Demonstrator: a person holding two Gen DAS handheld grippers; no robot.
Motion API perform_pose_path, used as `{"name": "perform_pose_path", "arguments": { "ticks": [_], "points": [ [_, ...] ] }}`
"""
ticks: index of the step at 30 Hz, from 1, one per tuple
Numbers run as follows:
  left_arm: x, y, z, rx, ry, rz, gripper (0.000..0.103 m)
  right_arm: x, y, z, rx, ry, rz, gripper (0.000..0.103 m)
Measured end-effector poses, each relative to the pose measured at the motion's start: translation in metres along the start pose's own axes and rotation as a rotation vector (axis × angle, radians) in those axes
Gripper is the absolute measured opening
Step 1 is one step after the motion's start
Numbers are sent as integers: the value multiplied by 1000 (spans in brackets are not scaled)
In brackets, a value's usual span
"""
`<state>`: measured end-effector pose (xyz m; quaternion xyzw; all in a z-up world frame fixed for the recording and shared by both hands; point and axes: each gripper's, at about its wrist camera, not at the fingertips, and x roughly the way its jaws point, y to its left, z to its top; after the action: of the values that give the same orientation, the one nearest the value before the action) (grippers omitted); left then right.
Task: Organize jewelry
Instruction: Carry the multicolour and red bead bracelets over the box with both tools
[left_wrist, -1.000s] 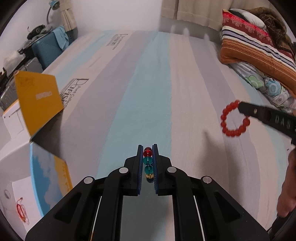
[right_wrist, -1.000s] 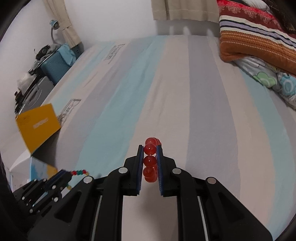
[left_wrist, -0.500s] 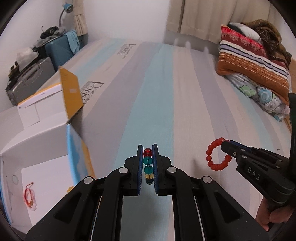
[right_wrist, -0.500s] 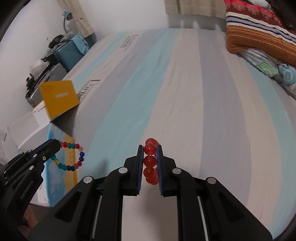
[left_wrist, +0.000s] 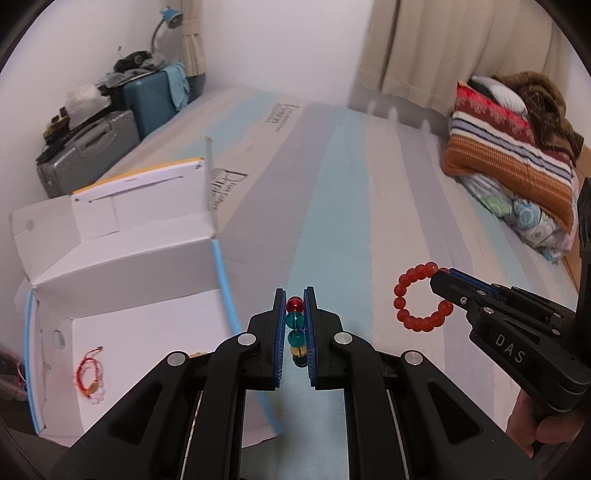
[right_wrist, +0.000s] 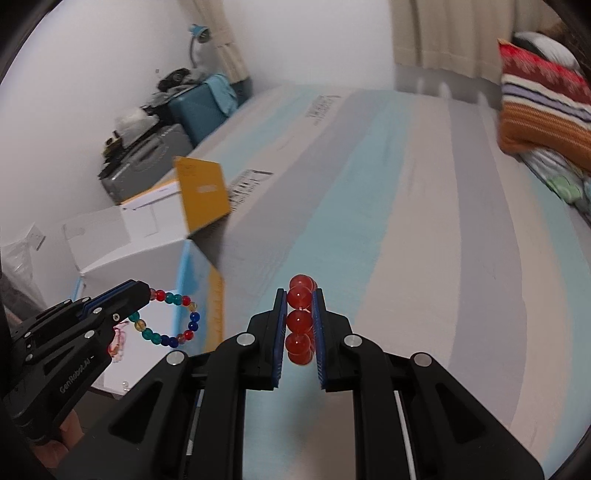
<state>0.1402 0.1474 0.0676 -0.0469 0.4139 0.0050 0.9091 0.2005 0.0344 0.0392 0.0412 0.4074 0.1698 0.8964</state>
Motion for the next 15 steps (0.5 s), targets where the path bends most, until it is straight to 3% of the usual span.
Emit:
{"name": "perform_pose_path", "arguments": {
  "ticks": [9, 15],
  "points": [
    [-29, 57, -10, -61, -19, 71, 9, -10, 66, 9, -82, -47, 70, 13],
    [-42, 107, -21, -118, -26, 170, 9, -1, 116, 4, -139, -39, 135, 13]
  ]
}}
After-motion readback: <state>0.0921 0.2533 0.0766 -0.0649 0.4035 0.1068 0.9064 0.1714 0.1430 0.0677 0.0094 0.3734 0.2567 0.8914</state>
